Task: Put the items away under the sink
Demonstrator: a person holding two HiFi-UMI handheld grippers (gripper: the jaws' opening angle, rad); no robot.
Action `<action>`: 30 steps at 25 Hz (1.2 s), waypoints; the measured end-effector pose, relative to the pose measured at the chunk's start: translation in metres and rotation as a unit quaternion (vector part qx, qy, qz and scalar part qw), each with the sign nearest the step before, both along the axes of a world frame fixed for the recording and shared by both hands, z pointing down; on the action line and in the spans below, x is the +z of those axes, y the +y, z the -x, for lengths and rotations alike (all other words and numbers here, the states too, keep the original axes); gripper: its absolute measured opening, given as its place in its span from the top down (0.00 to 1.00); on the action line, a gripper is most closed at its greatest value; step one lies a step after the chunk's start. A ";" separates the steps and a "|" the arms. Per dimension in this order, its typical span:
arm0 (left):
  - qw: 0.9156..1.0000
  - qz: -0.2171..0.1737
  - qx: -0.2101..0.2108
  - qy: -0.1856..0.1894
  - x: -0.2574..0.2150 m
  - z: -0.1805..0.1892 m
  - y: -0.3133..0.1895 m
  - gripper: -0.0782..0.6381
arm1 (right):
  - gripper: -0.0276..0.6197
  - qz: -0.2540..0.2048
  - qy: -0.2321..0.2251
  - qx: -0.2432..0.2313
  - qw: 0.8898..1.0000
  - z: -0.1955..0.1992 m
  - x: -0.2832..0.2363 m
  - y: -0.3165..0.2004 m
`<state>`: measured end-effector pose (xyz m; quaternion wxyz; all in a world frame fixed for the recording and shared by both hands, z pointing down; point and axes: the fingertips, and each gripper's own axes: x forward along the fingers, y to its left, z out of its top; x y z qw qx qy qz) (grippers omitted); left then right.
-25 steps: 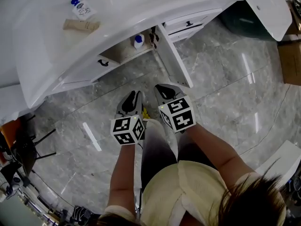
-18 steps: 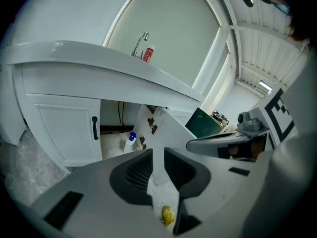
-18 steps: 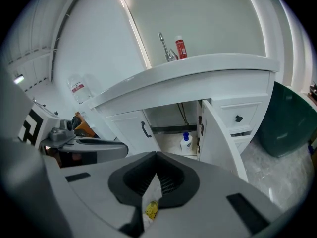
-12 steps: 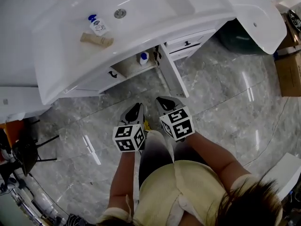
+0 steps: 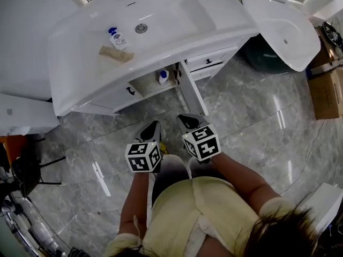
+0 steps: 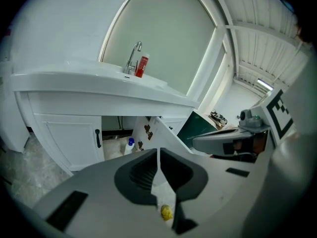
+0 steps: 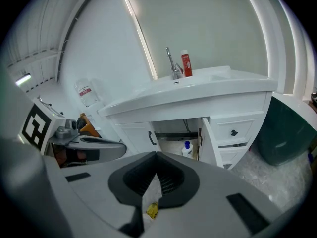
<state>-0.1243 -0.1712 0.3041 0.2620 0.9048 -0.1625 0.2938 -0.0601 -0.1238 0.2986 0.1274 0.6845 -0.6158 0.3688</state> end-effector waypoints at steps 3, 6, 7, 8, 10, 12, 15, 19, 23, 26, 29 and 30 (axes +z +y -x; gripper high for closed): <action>1.000 0.003 -0.003 0.005 -0.010 0.000 0.004 0.82 | 0.92 -0.001 0.003 -0.012 1.000 0.003 -0.009 0.003; 1.000 0.003 -0.005 0.008 -0.019 0.002 0.008 0.82 | 0.92 -0.005 0.007 -0.028 1.000 0.009 -0.020 0.006; 1.000 0.003 -0.006 0.009 -0.022 0.003 0.010 0.82 | 0.92 -0.008 0.009 -0.033 0.999 0.011 -0.024 0.007; 1.000 0.002 -0.006 0.010 -0.024 0.004 0.012 0.82 | 0.92 -0.010 0.010 -0.036 0.999 0.012 -0.027 0.009; 1.000 0.002 -0.008 0.013 -0.029 0.005 0.014 0.82 | 0.92 -0.013 0.011 -0.038 0.999 0.012 -0.033 0.013; 1.000 0.002 -0.012 0.015 -0.034 0.007 0.014 0.82 | 0.92 -0.017 0.012 -0.036 0.999 0.011 -0.039 0.017; 1.000 0.001 -0.015 0.014 -0.042 0.011 0.013 0.82 | 0.92 -0.022 0.014 -0.033 0.999 0.008 -0.048 0.020; 1.000 -0.006 -0.013 0.013 -0.052 0.013 0.013 0.82 | 0.92 -0.027 0.016 -0.028 0.999 0.003 -0.055 0.024; 1.000 -0.013 -0.017 0.020 -0.061 0.015 0.016 0.82 | 0.92 -0.031 0.013 -0.026 0.999 0.002 -0.059 0.028; 0.999 -0.012 -0.020 0.026 -0.066 0.014 0.018 0.82 | 0.92 -0.031 0.012 -0.029 0.999 0.003 -0.060 0.029; 0.999 -0.013 -0.024 0.030 -0.068 0.015 0.020 0.82 | 0.92 -0.032 0.011 -0.034 0.999 0.007 -0.060 0.028; 0.999 -0.014 -0.025 0.030 -0.068 0.016 0.020 0.82 | 0.92 -0.032 0.011 -0.036 0.999 0.008 -0.060 0.028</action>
